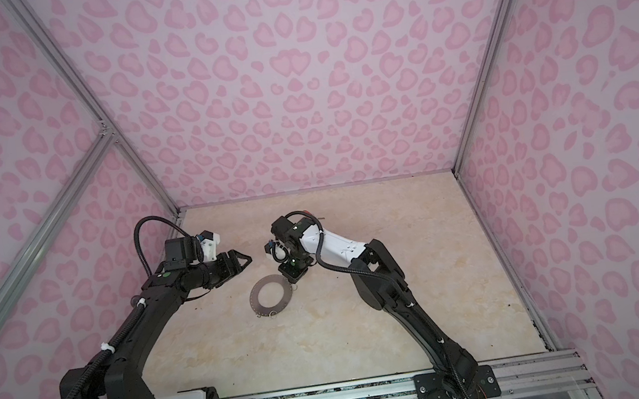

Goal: Put the keys on the keyring
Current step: 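Lift the silver plate by its keyring with the right gripper while the left gripper approaches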

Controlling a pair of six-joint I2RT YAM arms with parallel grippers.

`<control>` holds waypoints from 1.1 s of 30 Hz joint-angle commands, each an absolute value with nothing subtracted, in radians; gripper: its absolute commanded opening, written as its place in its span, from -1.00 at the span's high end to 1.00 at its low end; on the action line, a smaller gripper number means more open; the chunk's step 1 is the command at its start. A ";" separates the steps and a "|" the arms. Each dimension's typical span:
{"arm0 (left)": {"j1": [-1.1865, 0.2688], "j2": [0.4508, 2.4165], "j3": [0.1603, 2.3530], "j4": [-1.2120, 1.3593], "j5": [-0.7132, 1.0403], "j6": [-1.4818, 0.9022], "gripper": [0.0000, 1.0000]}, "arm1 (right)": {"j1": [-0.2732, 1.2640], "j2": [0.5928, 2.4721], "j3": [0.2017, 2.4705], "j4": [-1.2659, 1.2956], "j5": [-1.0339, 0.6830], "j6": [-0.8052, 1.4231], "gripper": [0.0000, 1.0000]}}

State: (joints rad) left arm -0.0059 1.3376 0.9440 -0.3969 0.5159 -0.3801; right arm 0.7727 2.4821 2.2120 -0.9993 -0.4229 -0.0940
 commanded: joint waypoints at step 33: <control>-0.210 1.023 0.871 -0.194 0.676 0.257 0.04 | 0.530 1.696 1.407 -0.416 -0.983 -0.707 1.00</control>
State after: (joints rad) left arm -0.1970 1.0153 0.8772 -0.2413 0.6079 0.1249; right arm 0.5465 1.7187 1.4727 -0.5514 -0.8509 -0.6846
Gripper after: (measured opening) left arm 0.497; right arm 0.048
